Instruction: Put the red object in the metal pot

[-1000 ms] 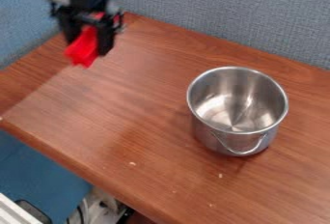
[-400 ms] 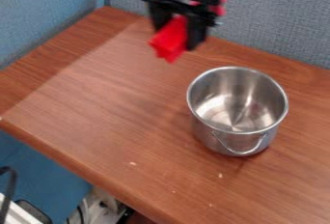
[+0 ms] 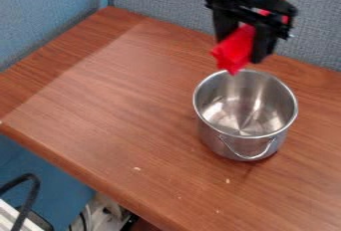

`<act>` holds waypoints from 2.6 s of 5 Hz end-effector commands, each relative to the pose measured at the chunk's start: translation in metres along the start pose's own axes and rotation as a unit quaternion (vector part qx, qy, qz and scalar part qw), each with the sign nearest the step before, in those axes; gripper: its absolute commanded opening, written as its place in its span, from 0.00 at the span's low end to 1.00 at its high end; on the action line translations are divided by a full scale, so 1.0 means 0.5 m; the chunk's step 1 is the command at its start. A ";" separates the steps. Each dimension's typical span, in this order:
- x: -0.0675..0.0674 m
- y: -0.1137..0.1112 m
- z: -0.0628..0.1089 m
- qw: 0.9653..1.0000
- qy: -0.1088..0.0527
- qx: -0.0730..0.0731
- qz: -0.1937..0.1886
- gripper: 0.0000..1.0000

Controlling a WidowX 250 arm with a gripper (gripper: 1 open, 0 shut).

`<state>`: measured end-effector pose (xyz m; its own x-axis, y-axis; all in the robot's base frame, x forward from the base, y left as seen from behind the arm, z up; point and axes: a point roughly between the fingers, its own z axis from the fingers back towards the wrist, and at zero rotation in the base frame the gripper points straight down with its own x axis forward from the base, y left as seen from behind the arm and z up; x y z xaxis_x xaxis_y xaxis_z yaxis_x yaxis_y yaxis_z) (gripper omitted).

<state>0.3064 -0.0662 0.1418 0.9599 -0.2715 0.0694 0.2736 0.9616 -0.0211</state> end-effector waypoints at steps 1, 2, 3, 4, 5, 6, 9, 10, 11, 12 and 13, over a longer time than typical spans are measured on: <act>0.029 -0.015 0.023 1.000 -0.021 0.000 0.006 0.00; 0.024 -0.028 0.017 0.999 -0.023 -0.001 0.028 0.00; 0.015 -0.036 0.013 0.999 -0.023 0.000 0.049 0.00; 0.016 -0.053 -0.016 0.997 -0.019 0.004 0.075 0.00; 0.018 -0.068 -0.044 0.995 -0.016 0.008 0.100 0.00; 0.023 -0.077 -0.069 0.992 -0.021 0.011 0.123 0.00; -0.007 -0.001 -0.058 0.990 -0.007 0.008 0.143 1.00; -0.014 0.008 -0.075 0.989 -0.007 0.009 0.151 1.00; -0.003 0.007 -0.066 0.987 -0.010 0.011 0.161 1.00; 0.009 0.007 -0.058 0.985 -0.011 0.013 0.171 1.00; -0.005 0.022 -0.039 0.982 -0.014 0.015 0.189 1.00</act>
<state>0.3039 -0.0588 0.1005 0.9950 0.0975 0.0225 -0.0974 0.9952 -0.0052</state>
